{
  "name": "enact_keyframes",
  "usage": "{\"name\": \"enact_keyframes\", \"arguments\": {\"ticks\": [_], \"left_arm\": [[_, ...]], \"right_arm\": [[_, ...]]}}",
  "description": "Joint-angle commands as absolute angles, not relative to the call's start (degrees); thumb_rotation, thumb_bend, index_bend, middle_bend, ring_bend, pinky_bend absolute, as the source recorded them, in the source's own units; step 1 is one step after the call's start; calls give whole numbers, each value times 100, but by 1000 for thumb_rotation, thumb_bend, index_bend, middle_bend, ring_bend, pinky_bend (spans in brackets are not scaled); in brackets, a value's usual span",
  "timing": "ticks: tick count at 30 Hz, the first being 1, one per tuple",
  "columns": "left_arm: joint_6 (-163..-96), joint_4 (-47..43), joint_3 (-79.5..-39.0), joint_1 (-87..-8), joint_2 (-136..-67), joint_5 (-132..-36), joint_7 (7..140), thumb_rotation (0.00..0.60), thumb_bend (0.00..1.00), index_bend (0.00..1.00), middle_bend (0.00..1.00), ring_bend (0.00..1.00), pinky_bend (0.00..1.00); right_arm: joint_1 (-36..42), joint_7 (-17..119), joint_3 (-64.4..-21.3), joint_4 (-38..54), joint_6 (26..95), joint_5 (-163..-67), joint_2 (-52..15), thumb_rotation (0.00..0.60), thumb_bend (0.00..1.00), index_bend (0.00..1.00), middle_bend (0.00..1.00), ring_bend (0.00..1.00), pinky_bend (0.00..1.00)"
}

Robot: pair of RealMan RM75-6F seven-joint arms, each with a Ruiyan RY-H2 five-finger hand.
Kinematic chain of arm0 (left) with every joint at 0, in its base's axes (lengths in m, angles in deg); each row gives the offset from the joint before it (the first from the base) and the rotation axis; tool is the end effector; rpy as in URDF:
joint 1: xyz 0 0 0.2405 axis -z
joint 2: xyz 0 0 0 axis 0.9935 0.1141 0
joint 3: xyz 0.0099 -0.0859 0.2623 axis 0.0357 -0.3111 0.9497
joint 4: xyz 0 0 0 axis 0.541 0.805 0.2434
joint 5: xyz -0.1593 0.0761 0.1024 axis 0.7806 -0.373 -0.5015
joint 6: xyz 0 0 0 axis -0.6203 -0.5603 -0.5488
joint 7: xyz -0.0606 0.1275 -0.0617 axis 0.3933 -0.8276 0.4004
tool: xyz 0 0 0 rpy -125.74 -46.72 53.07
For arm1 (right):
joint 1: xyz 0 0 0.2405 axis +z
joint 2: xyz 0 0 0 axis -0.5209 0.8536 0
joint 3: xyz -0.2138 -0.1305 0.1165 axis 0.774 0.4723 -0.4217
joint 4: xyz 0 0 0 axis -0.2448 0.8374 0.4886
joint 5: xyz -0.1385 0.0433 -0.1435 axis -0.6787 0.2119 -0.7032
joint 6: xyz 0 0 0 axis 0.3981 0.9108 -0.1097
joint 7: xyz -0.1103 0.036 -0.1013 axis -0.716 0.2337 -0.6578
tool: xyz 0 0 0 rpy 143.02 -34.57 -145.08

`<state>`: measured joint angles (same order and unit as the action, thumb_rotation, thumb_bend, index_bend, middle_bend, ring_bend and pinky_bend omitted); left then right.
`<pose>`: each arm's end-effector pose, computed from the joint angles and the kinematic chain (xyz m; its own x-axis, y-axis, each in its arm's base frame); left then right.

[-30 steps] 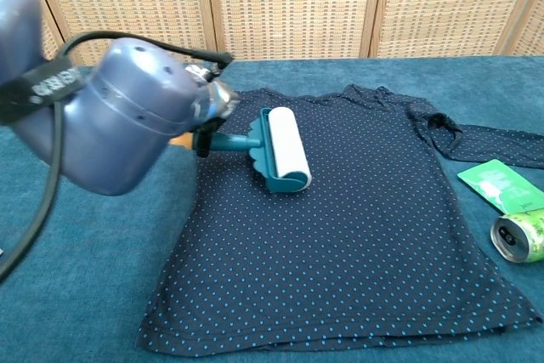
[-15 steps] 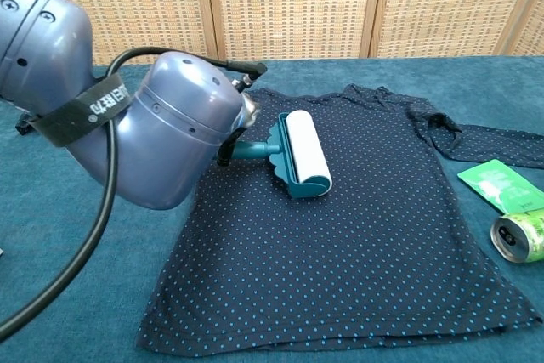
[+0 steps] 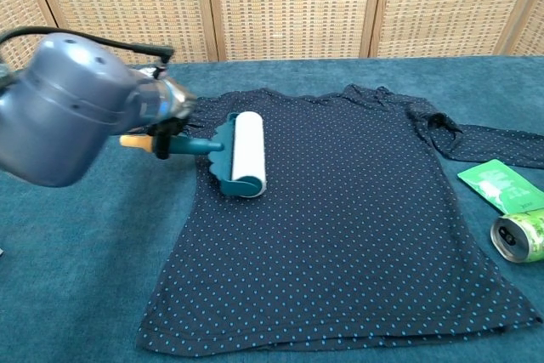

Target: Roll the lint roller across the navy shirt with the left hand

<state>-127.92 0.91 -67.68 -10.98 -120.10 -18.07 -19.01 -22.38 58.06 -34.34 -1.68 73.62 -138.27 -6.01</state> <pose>-0.0876 0.4407 -0.0632 0.8795 0.4104 0.2411 0.3542 -0.2258 -0.9075 -0.3395 -0.2127 0.1224 0.2798 -0.1362 0.9503 -0.9600 -0.0502 0.2755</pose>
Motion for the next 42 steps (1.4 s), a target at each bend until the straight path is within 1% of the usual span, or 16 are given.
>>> {"name": "enact_keyframes", "arguments": {"ticks": [1, 12, 15, 16, 17, 18, 19, 20, 22, 24, 25, 28, 34, 36, 39, 42], "left_arm": [[-12724, -165, -6555, -1415, -11687, -1957, -1616, 600, 497, 853, 834, 722, 649], [-12576, -690, -6162, -2060, -10862, -2425, -817, 600, 498, 855, 832, 721, 630], [-12590, -769, -6056, -2171, -10736, -2650, -596, 600, 491, 852, 798, 682, 593], [-12598, -789, -6007, -2203, -10701, -2728, -547, 600, 483, 825, 765, 652, 567], [-12605, -816, -5962, -2234, -10669, -2791, -501, 600, 477, 784, 726, 622, 541], [-12603, -847, -5929, -2257, -10639, -2835, -462, 600, 459, 692, 639, 558, 489], [-12591, -888, -5888, -2282, -10596, -2878, -420, 600, 430, 568, 526, 472, 424], [-12560, -929, -5862, -2306, -10554, -2896, -381, 600, 404, 477, 442, 407, 376], [-12485, -1023, -5814, -2346, -10462, -2933, -290, 600, 333, 234, 210, 198, 239], [-12417, -1093, -5765, -2393, -10385, -3009, -167, 600, 297, 136, 66, 58, 139], [-12385, -1119, -5744, -2419, -10354, -3064, -92, 600, 281, 106, 21, 17, 85], [-12341, -1162, -5691, -2512, -10291, -3305, 181, 600, 260, 20, 0, 0, 4], [-12351, -1336, -5671, -2965, -10116, -4534, 1422, 600, 247, 0, 0, 0, 0], [-12490, -1546, -5657, -3257, -10002, -5203, 2098, 600, 242, 0, 0, 0, 0], [-13174, -1966, -5423, -3899, -9765, -6640, 3191, 600, 233, 0, 0, 0, 0], [-13776, -2058, -5211, -4343, -9688, -7549, 3837, 600, 227, 0, 0, 0, 0]], "right_arm": [[-2243, 5738, -3411, -204, 7385, -13868, -613, 600, 23, 0, 0, 0, 0], [-2290, 5559, -3334, -367, 7548, -14061, -607, 600, 23, 0, 0, 0, 0], [-2300, 5508, -3320, -388, 7578, -14093, -611, 600, 23, 0, 0, 0, 0], [-2300, 5502, -3313, -399, 7584, -14109, -609, 600, 24, 0, 0, 0, 0], [-2302, 5492, -3304, -407, 7591, -14127, -607, 600, 23, 0, 0, 0, 0], [-2305, 5481, -3299, -412, 7600, -14141, -607, 600, 23, 0, 0, 0, 0], [-2307, 5465, -3292, -420, 7615, -14161, -609, 600, 23, 0, 0, 0, 0], [-2308, 5451, -3285, -430, 7625, -14181, -611, 600, 23, 0, 0, 0, 0], [-2314, 5425, -3273, -443, 7642, -14206, -611, 600, 23, 0, 0, 0, 0], [-2319, 5407, -3264, -454, 7656, -14224, -612, 600, 23, 0, 0, 0, 0], [-2320, 5395, -3262, -459, 7663, -14232, -614, 600, 23, 0, 0, 0, 0], [-2329, 5375, -3257, -473, 7689, -14252, -613, 600, 23, 0, 0, 0, 0], [-2340, 5310, -3276, -456, 7702, -14215, -620, 600, 23, 0, 0, 0, 0], [-2356, 5251, -3319, -454, 7716, -14133, -620, 600, 23, 0, 0, 0, 0], [-2384, 5252, -3386, -454, 7774, -14044, -606, 600, 23, 0, 0, 0, 0], [-2398, 5249, -3419, -456, 7804, -14003, -598, 600, 23, 0, 0, 0, 0]]}}
